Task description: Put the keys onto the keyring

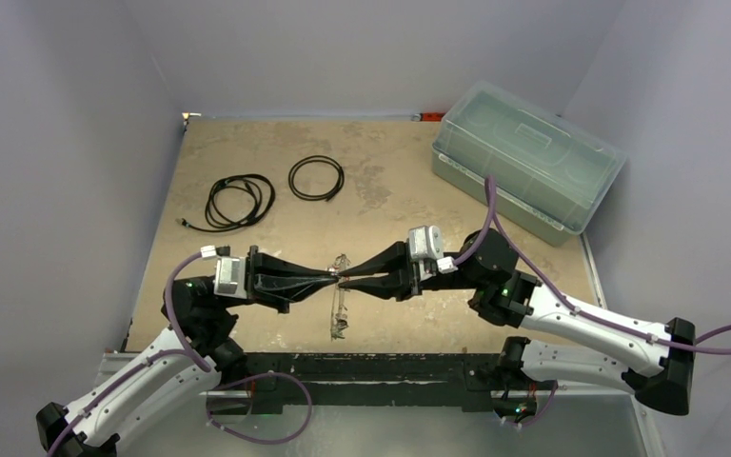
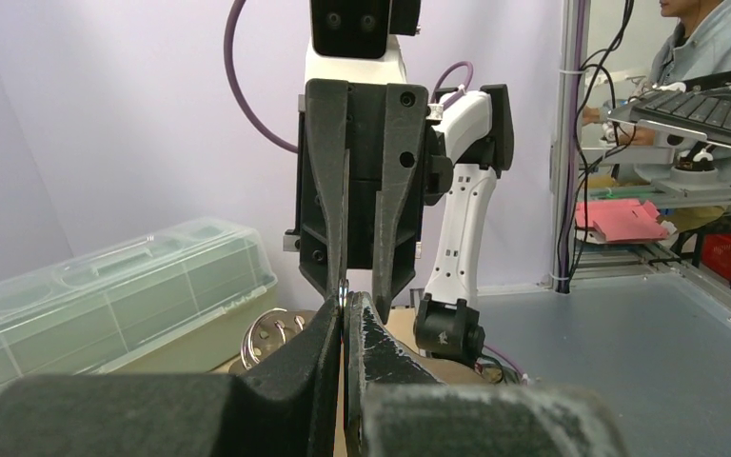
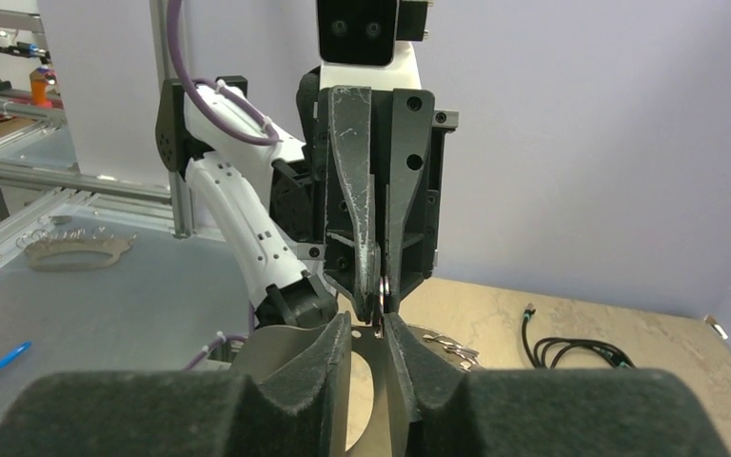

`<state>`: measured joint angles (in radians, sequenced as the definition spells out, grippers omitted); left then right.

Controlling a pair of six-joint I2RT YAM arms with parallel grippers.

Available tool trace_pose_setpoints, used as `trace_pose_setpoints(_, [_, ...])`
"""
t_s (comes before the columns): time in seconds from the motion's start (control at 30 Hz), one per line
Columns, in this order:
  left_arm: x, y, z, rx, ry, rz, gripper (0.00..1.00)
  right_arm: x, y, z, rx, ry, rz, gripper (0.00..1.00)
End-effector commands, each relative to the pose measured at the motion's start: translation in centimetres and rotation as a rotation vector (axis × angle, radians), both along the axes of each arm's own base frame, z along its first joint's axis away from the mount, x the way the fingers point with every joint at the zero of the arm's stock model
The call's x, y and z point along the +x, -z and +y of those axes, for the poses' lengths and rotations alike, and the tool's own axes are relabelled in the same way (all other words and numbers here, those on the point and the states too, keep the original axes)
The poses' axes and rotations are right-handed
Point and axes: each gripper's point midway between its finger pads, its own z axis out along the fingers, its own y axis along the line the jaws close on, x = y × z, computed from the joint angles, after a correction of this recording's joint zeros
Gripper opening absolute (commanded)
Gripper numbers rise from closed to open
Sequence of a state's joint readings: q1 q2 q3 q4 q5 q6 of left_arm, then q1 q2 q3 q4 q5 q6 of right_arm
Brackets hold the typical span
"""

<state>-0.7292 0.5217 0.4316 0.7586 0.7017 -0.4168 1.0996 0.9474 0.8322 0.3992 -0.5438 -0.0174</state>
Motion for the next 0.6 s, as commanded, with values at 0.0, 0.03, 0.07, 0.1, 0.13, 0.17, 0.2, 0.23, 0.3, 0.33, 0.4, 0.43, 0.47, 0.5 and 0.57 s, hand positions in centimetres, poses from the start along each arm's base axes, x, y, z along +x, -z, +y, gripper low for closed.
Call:
trace_pose_setpoints(0.0, [-0.3, -1.53, 0.5, -0.061, -0.006, -0.024, 0.0, -0.48, -2.98, -0.01, 0.073, -0.022, -0.033, 0.18])
trace_pose_setpoints(0.03, [-0.28, -1.53, 0.49, -0.062, -0.006, -0.024, 0.0, -0.44, -2.96, 0.03, 0.073, -0.021, -0.033, 0.17])
trace_pose_setpoints(0.07, [-0.29, -1.55, 0.5, -0.063, -0.004, -0.024, 0.0, -0.41, -2.93, 0.08, 0.073, -0.021, -0.033, 0.15])
trace_pose_setpoints(0.1, [-0.28, -1.53, 0.48, -0.064, -0.003, -0.022, 0.0, -0.34, -2.92, 0.14, 0.073, -0.019, -0.032, 0.11])
trace_pose_setpoints(0.13, [-0.32, -1.51, 0.45, -0.064, 0.001, -0.021, 0.0, -0.34, -2.93, 0.2, 0.073, -0.02, -0.032, 0.08])
trace_pose_setpoints(0.17, [-0.29, -1.57, 0.49, -0.068, -0.001, -0.019, 0.0, -0.34, -2.88, 0.27, 0.073, -0.022, -0.032, 0.02])
trace_pose_setpoints(0.2, [-0.35, -1.55, 0.5, -0.07, 0.003, -0.017, 0.0, -0.47, -2.87, 0.29, 0.075, -0.03, -0.036, 0.0])
trace_pose_setpoints(0.23, [-0.39, -1.57, 0.52, -0.072, 0.005, -0.017, 0.0, -0.61, -2.85, 0.31, 0.078, -0.038, -0.041, 0.0])
trace_pose_setpoints(0.3, [-0.44, -1.51, 0.54, -0.073, 0.007, -0.015, 0.0, -0.67, -2.83, 0.26, 0.084, -0.04, -0.045, 0.0])
trace_pose_setpoints(0.33, [-0.53, -1.47, 0.53, -0.07, 0.011, -0.016, 0.0, -0.68, -2.86, 0.2, 0.086, -0.04, -0.047, 0.0])
trace_pose_setpoints(0.4, [-0.57, -1.39, 0.52, -0.059, 0.01, -0.019, 0.0, -0.73, -2.85, 0.09, 0.087, -0.039, -0.046, 0.0])
trace_pose_setpoints(0.43, [-0.56, -1.26, 0.47, -0.047, 0.008, -0.02, 0.0, -0.76, -2.85, 0.01, 0.086, -0.038, -0.046, 0.0])
trace_pose_setpoints(0.47, [-0.52, -1.13, 0.47, -0.035, 0.001, -0.024, 0.0, -0.7, -2.86, -0.08, 0.084, -0.033, -0.043, 0.0])
trace_pose_setpoints(0.5, [-0.46, -1.05, 0.47, -0.02, -0.008, -0.026, 0.02, -0.66, -2.89, -0.2, 0.083, -0.028, -0.04, 0.0])
trace_pose_setpoints(0.57, [-0.34, -0.8, 0.54, 0.008, -0.026, -0.029, 0.08, -0.51, -2.64, -0.31, 0.071, -0.015, -0.041, 0.0])
